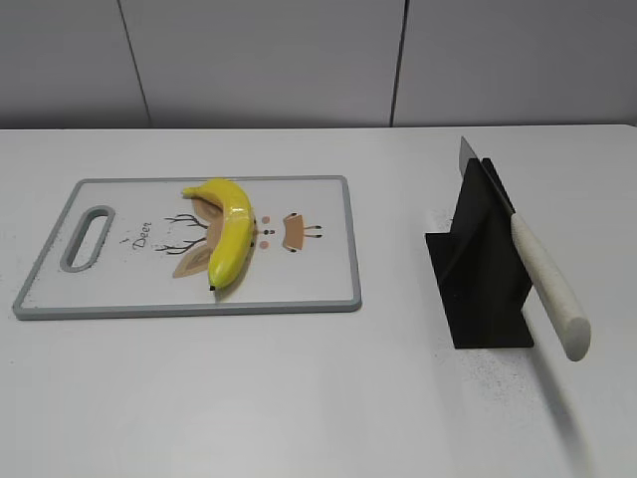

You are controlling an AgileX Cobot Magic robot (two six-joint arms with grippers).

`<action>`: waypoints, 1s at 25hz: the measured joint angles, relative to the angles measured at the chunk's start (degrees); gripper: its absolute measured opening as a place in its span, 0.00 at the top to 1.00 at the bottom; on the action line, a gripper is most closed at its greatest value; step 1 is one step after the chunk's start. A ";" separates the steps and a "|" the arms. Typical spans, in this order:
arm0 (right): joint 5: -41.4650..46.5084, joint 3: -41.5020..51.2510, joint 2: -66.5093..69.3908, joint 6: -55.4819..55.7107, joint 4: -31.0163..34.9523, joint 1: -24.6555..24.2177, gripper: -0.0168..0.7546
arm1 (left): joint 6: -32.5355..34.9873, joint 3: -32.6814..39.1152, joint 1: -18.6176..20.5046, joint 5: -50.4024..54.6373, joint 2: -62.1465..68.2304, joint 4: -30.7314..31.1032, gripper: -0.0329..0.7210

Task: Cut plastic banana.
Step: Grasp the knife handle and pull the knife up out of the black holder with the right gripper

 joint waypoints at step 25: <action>5.33 -20.81 56.65 -4.22 16.32 0.00 0.29 | -0.04 0.00 0.00 0.00 0.00 0.00 0.18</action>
